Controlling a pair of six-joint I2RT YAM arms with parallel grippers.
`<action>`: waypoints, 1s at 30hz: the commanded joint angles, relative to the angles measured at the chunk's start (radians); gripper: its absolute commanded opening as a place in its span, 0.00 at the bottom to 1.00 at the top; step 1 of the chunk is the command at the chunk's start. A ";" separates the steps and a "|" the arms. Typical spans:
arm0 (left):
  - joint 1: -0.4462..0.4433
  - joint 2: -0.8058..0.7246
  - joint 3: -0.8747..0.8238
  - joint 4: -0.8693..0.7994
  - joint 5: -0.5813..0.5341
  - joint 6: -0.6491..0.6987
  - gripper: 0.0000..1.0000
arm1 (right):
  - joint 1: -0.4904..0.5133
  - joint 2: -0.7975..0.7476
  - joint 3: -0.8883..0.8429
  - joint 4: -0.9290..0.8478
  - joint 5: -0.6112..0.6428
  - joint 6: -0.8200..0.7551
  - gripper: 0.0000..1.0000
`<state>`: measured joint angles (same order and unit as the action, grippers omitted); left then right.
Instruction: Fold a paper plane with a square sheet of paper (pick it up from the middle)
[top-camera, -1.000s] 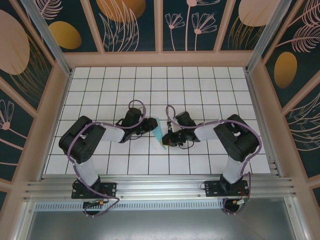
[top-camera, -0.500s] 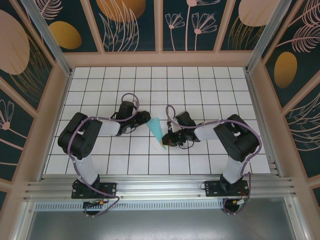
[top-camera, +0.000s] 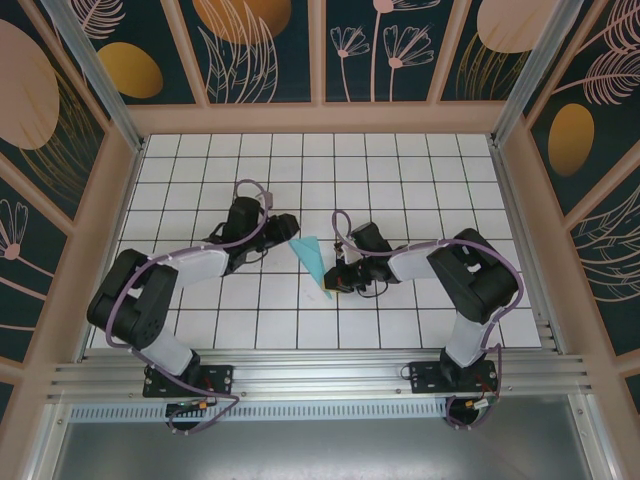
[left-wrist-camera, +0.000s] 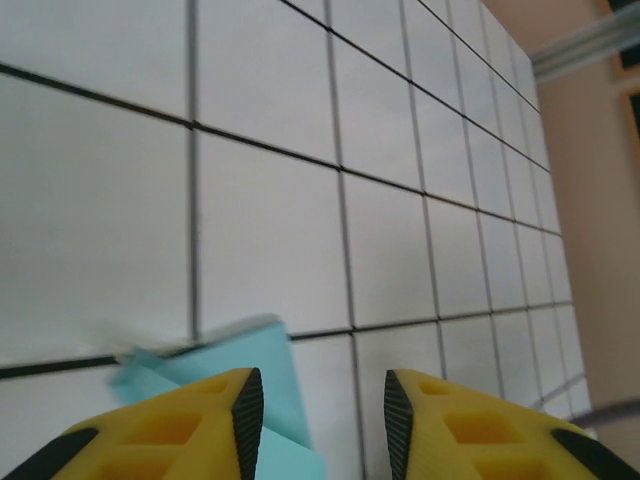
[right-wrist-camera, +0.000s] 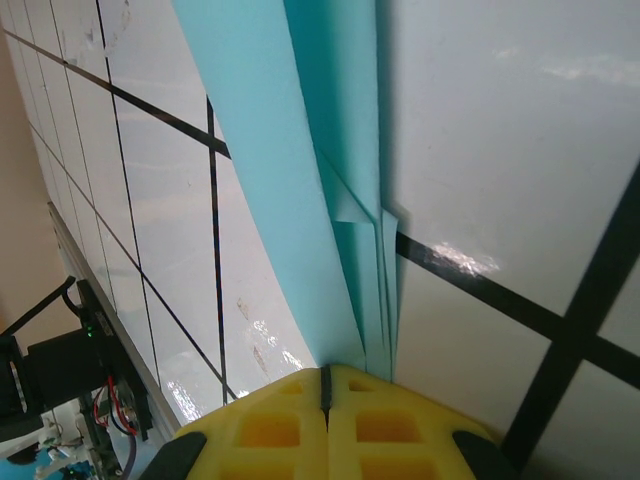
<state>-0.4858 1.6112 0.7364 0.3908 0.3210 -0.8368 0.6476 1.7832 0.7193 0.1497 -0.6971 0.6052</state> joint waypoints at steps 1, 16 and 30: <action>-0.054 0.044 -0.015 0.075 0.059 -0.038 0.35 | -0.003 0.064 -0.046 -0.181 0.125 0.008 0.00; -0.024 0.251 0.009 0.045 -0.093 0.000 0.25 | -0.005 0.064 -0.084 -0.186 0.133 0.001 0.00; 0.077 0.205 0.043 -0.018 -0.031 0.073 0.31 | -0.003 0.063 -0.060 -0.181 0.111 -0.001 0.00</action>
<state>-0.4229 1.8393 0.7631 0.4480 0.3096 -0.8066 0.6468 1.7828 0.7082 0.1715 -0.7006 0.6090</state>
